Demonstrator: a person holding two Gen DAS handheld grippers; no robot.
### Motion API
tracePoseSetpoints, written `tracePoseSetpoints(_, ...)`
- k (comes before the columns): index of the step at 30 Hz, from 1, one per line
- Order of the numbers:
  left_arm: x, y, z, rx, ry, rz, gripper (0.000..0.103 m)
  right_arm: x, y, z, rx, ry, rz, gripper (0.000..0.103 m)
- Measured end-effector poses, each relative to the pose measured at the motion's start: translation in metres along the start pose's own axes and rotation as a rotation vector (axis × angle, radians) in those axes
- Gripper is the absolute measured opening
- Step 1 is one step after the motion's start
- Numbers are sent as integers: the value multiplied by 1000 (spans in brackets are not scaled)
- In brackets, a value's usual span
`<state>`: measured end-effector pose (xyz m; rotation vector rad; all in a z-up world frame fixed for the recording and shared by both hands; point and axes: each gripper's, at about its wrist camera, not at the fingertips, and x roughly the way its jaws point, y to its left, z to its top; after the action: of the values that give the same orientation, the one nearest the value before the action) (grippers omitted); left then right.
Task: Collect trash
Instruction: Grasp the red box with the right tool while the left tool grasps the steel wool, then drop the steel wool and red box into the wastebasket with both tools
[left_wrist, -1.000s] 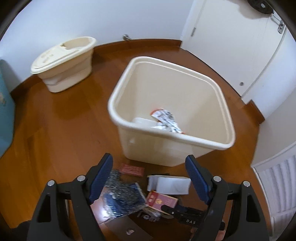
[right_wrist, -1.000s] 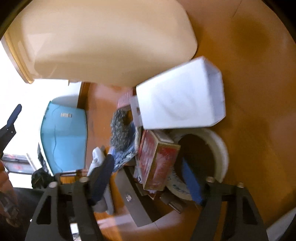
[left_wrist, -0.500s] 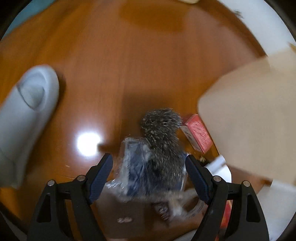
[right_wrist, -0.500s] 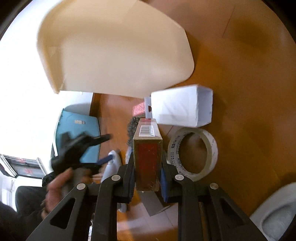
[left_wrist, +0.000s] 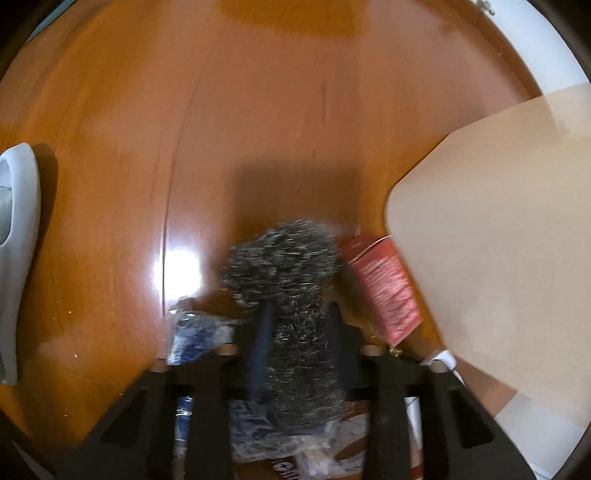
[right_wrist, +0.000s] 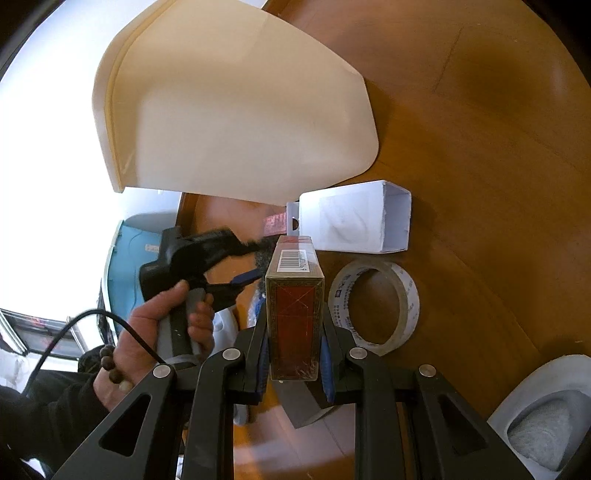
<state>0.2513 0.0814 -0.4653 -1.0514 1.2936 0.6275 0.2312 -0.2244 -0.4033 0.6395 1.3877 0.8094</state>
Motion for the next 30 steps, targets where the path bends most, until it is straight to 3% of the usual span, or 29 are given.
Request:
tracePoseSetpoints(7, -19, 0, -3, 42, 3, -37, 13, -13, 5, 2, -23, -26, -17, 24)
tracePoseSetpoints(13, -86, 6, -10, 77, -51, -113, 12, -19, 10, 7, -26, -51, -12, 24)
tracePoseSetpoints(16, -141, 14, -16, 92, -130, -118, 12, -20, 12, 7, -26, -57, -13, 24)
tracePoseSetpoints(19, -220, 8, -24, 174, -291, -110, 12, -25, 12, 7, -22, -74, -17, 24)
tracePoseSetpoints(21, -267, -12, -27, 237, -387, -148, 12, -29, 11, 9, -14, -92, -15, 24)
tracePoseSetpoints(25, -328, -90, -40, 469, -492, -318, 12, -40, 11, 14, -12, -134, -16, 24)
tracePoseSetpoints(28, -319, -152, -44, 663, -463, -337, 12, -48, 11, 18, -6, -163, -13, 24)
tracePoseSetpoints(30, -284, -192, -33, 750, -365, -272, 12, -50, 9, 20, -2, -172, -13, 24)
